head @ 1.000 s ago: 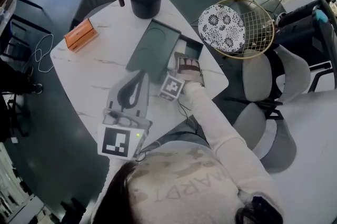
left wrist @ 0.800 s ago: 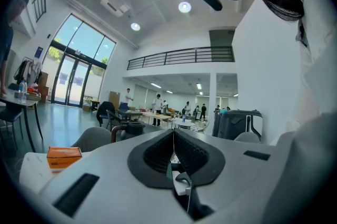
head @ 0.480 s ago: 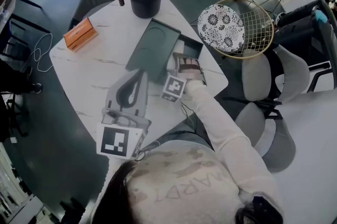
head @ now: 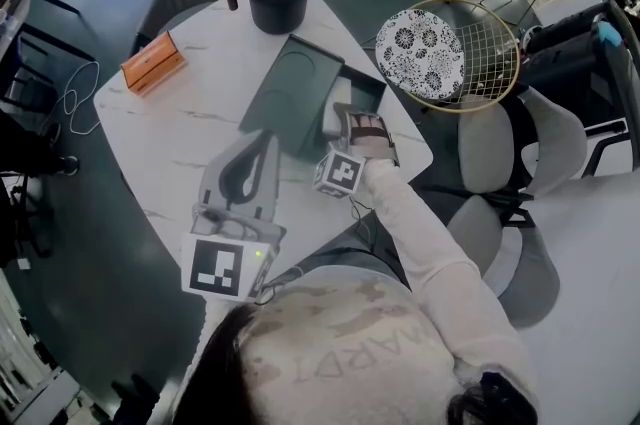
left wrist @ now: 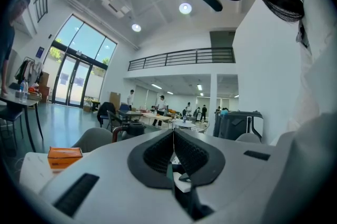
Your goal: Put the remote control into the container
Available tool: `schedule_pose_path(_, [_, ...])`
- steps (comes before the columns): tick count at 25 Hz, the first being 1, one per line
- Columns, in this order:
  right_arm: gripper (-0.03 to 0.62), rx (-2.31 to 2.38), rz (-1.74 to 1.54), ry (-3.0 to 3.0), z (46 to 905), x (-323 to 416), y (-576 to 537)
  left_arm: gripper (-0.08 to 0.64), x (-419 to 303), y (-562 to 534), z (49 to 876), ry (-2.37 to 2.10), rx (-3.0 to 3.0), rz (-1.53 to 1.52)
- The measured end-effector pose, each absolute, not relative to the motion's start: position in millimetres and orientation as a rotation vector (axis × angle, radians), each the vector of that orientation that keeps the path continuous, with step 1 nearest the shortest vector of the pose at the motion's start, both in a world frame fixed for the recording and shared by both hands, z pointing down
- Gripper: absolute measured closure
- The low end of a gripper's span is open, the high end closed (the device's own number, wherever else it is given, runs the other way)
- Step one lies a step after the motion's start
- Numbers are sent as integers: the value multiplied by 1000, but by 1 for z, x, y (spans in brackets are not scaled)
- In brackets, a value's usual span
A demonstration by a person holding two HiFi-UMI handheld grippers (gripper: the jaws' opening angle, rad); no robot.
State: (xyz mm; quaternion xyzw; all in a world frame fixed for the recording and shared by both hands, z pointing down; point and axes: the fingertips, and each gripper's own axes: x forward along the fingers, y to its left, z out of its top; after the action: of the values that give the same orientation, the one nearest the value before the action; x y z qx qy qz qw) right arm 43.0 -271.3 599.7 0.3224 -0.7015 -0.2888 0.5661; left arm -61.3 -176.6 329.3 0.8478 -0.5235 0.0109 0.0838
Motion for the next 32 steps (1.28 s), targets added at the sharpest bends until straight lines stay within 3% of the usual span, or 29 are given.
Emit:
schedule_pose_path(3, [485,844,-636,-1696,588,43,-273,548,-61,-177,329,-1565,2533,33])
schedule_pose_path(9, [492,985,-435,-1764,576,60,-275,548,-59,-176,330,-1564,2536,33])
schedule_pose_path(18, [495,1357,311,-1984,547,97,-286,548,-57,-176,327,-1554,2545,29])
schedule_pose_path(32, [497,1376,816,-1948,561,120,-268,548,-45,-174,323,-1517,2577,19])
